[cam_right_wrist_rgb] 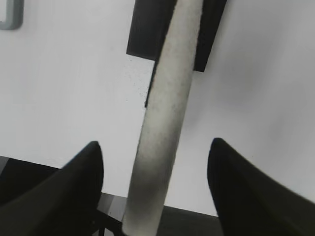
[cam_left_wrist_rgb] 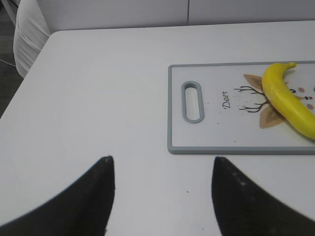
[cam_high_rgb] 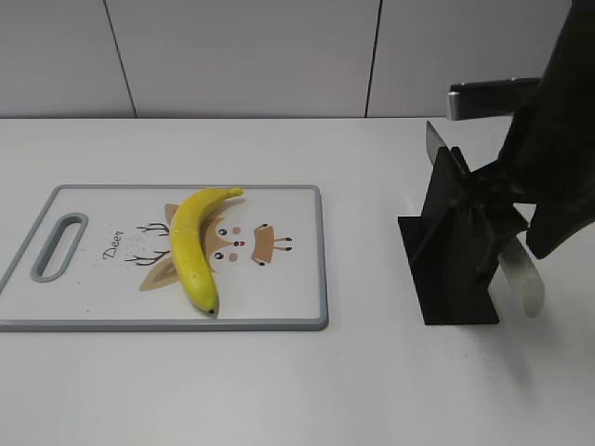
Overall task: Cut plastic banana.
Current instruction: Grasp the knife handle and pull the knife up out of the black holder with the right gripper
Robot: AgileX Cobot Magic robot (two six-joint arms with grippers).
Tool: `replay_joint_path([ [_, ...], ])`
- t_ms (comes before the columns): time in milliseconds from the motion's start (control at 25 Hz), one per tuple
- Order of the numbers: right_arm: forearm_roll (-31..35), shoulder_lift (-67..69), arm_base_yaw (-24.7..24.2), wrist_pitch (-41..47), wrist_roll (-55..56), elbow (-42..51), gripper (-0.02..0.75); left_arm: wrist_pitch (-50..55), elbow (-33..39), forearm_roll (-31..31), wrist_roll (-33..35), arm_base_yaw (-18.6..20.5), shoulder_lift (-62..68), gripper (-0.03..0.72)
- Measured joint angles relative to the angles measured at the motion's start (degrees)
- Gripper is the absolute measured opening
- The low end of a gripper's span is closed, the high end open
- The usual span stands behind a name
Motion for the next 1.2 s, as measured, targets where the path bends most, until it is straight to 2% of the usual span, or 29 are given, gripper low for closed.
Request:
replay_joint_path([
  [280,-0.11,5.28,0.00,-0.80,1.10,-0.05,0.447,0.00,0.00,0.00,0.00,0.00,0.00,0.593],
  [360,-0.15,5.40,0.00,-0.85,1.17,-0.05,0.384,0.00,0.00,0.04,0.00,0.00,0.00,0.593],
  [520,-0.32,5.40,0.00,-0.80,2.17,-0.05,0.197,0.00,0.00,0.04,0.00,0.00,0.00,0.593],
  [800,-0.31,4.93,-0.06,0.51,2.94,-1.33,0.195,0.00,0.00,0.07,0.00,0.00,0.00,0.593],
  [1200,1.03,-5.33,0.11,1.20,1.01,-3.99,0.182,0.00,0.00,0.07,0.00,0.00,0.00,0.591],
])
